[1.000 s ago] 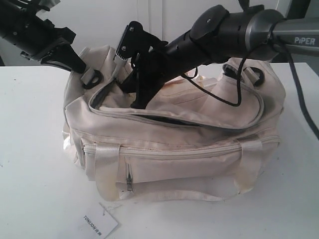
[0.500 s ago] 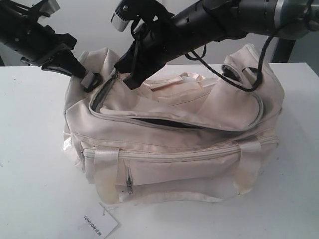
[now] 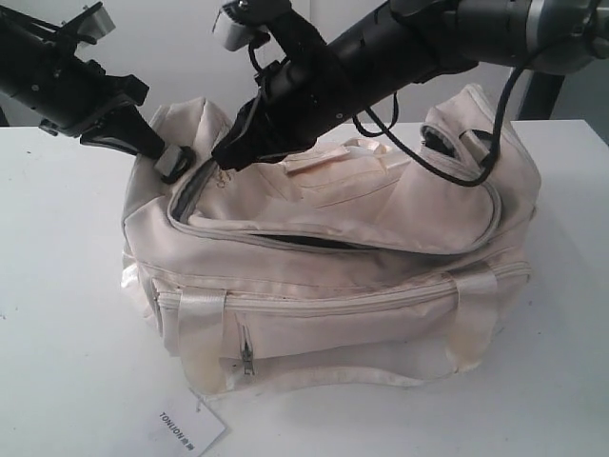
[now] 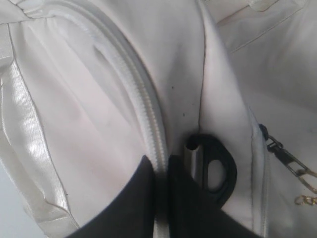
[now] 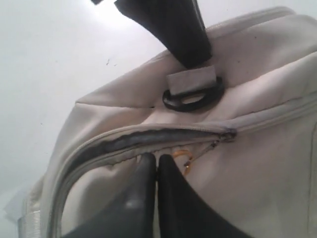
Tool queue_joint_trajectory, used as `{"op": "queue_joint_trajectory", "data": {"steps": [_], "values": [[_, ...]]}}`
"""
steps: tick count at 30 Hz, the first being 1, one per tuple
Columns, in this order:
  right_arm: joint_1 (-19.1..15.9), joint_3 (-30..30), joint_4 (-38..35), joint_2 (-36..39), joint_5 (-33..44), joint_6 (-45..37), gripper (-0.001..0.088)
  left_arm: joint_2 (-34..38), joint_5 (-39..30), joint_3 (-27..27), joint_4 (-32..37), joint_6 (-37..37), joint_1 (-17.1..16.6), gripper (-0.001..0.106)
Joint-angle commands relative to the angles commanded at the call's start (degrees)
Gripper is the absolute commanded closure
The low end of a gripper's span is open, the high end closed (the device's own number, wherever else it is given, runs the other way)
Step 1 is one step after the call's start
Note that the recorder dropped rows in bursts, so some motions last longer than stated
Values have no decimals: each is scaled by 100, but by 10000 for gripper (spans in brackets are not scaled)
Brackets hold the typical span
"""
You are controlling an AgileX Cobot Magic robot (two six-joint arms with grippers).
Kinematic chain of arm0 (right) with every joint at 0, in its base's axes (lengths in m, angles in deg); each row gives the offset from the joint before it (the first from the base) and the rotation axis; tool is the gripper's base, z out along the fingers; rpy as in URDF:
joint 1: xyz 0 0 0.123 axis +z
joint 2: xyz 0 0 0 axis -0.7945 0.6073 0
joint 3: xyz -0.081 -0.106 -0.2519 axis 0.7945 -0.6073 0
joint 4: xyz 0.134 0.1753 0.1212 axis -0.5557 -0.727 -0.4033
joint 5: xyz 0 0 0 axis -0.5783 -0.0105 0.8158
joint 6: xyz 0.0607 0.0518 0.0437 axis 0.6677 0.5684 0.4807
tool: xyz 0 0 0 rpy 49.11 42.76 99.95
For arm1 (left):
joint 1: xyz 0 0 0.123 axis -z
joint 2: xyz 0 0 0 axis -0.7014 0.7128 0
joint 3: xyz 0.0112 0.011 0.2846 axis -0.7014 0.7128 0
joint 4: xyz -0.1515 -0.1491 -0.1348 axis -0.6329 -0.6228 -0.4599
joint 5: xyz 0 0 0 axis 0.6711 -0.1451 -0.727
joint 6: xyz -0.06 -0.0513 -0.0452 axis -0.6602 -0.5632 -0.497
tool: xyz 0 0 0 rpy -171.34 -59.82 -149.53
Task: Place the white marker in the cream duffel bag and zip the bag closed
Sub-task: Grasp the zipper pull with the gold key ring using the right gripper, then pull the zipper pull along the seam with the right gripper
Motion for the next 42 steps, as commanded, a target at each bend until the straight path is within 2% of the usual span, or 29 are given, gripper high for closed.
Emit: {"op": "queue_joint_trajectory", "data": {"steps": [5,14,18,24,27,30,32,37,42], "values": [[108,0,-87,0,273,166,868,0,48,0,-11,0,0,1053],[540,0,-112,0,298,166,868,0,51,0,-11,-12,0,1053],[564,0,-60,0,-71,183,868,0,51,0,-11,-12,0,1053],[564,0,659,-77,-1554,1479,868,0,36,0,-11,-12,0,1053],[564,0,1325,-92,-1833,2332,864,0,36,0,-11,-12,0,1053],[564,0,2141,-80,-1847,3121,797,0,36,0,-11,-12,0,1053],[564,0,2485,-55,-1834,3522,721,0,36,0,-11,-12,0,1053],[564,0,2479,48,-1894,3640,593,0,36,0,-11,-12,0,1053],[564,0,2464,241,-1894,3640,537,0,36,0,-11,-12,0,1053]]}}
